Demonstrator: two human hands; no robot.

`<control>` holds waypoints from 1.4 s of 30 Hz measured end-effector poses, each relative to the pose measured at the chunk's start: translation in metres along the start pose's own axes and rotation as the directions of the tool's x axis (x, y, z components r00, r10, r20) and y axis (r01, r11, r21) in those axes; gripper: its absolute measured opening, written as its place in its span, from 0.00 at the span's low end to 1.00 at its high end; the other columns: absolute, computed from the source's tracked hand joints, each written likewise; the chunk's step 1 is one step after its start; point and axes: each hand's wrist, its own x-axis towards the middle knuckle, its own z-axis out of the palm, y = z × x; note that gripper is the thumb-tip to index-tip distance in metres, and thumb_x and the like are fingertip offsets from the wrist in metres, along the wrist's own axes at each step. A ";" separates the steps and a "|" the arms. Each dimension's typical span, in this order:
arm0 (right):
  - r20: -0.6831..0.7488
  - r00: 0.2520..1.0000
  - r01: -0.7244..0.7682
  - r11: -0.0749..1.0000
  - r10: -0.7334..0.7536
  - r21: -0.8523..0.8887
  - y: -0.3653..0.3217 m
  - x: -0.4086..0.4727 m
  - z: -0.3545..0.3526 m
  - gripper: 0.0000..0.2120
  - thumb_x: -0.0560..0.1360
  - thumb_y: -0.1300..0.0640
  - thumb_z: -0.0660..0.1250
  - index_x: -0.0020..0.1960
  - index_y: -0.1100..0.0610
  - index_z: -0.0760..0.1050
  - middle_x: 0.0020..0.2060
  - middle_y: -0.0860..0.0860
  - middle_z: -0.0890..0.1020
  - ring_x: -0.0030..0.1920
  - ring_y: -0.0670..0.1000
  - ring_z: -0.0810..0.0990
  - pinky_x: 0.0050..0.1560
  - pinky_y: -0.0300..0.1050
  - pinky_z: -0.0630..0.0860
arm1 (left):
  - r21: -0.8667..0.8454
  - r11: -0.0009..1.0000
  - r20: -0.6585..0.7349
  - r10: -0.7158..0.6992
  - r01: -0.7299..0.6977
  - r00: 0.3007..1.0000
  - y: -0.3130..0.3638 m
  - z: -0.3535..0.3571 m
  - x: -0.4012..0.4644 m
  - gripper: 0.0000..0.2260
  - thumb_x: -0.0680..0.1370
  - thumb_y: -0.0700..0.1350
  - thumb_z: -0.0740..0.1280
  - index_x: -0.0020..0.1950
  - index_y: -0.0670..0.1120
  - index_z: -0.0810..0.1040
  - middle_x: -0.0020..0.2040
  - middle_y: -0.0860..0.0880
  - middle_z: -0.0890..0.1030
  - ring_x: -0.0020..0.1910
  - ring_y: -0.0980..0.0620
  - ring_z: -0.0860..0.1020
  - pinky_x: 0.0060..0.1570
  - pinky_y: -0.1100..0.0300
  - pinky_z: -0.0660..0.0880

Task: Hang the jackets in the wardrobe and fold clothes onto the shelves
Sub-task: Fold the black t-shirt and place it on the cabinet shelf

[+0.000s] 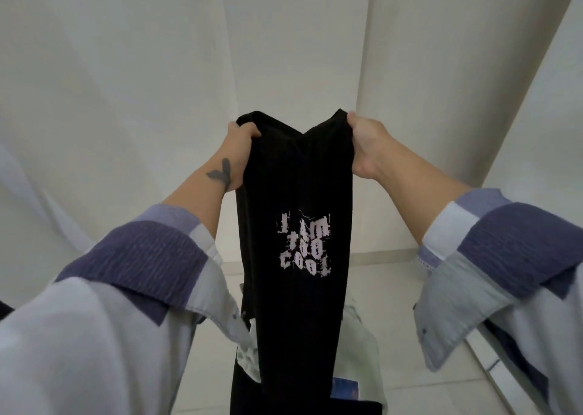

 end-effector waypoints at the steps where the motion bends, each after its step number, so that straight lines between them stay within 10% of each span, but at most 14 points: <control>1: 0.007 1.000 0.016 1.000 -0.016 0.012 -0.005 0.002 0.001 0.20 0.82 0.49 0.53 0.61 0.61 0.76 0.56 0.58 0.81 0.54 0.58 0.82 0.54 0.52 0.79 | -0.015 1.000 0.020 0.003 -0.003 1.000 0.005 0.000 0.004 0.22 0.73 0.45 0.60 0.67 0.44 0.65 0.61 0.39 0.75 0.50 0.42 0.79 0.35 0.55 0.78; 11: 0.028 0.996 0.083 0.994 -0.085 0.071 -0.016 -0.019 -0.016 0.20 0.82 0.51 0.52 0.60 0.62 0.76 0.55 0.58 0.82 0.49 0.57 0.84 0.39 0.47 0.82 | -0.112 0.992 0.029 0.055 -0.052 0.998 0.014 0.005 -0.020 0.11 0.73 0.42 0.59 0.55 0.46 0.72 0.46 0.45 0.78 0.42 0.45 0.79 0.45 0.51 0.78; 18: 0.006 0.994 -0.109 0.992 0.109 0.071 0.073 -0.076 -0.052 0.18 0.82 0.49 0.54 0.58 0.59 0.77 0.51 0.56 0.83 0.46 0.55 0.83 0.38 0.46 0.80 | -0.081 0.996 -0.019 -0.044 0.042 0.999 -0.074 0.019 -0.106 0.16 0.76 0.41 0.60 0.64 0.46 0.69 0.57 0.43 0.77 0.54 0.43 0.78 0.54 0.48 0.77; 28: -0.039 0.869 -0.492 0.870 0.493 0.034 0.250 -0.176 -0.128 0.22 0.80 0.45 0.56 0.66 0.57 0.73 0.61 0.57 0.79 0.58 0.57 0.79 0.61 0.52 0.75 | -0.099 0.898 -0.059 -0.435 0.429 0.898 -0.247 0.020 -0.236 0.41 0.62 0.67 0.70 0.70 0.50 0.67 0.65 0.44 0.76 0.62 0.41 0.76 0.65 0.42 0.69; 33: -0.086 0.812 -0.580 0.815 0.577 -0.006 0.293 -0.208 -0.150 0.20 0.82 0.48 0.53 0.66 0.59 0.72 0.57 0.57 0.79 0.60 0.59 0.77 0.60 0.54 0.73 | -0.062 0.856 -0.129 -0.517 0.514 0.846 -0.297 0.027 -0.277 0.24 0.79 0.55 0.62 0.72 0.50 0.63 0.64 0.44 0.73 0.63 0.41 0.73 0.67 0.42 0.68; 42: -0.159 0.821 -0.556 0.831 0.548 -0.003 0.326 -0.141 -0.151 0.18 0.82 0.48 0.53 0.62 0.57 0.73 0.56 0.56 0.79 0.56 0.57 0.77 0.61 0.53 0.73 | -0.001 0.887 -0.209 -0.453 0.463 0.867 -0.335 0.018 -0.221 0.19 0.81 0.53 0.58 0.71 0.49 0.62 0.62 0.46 0.73 0.62 0.44 0.73 0.65 0.43 0.70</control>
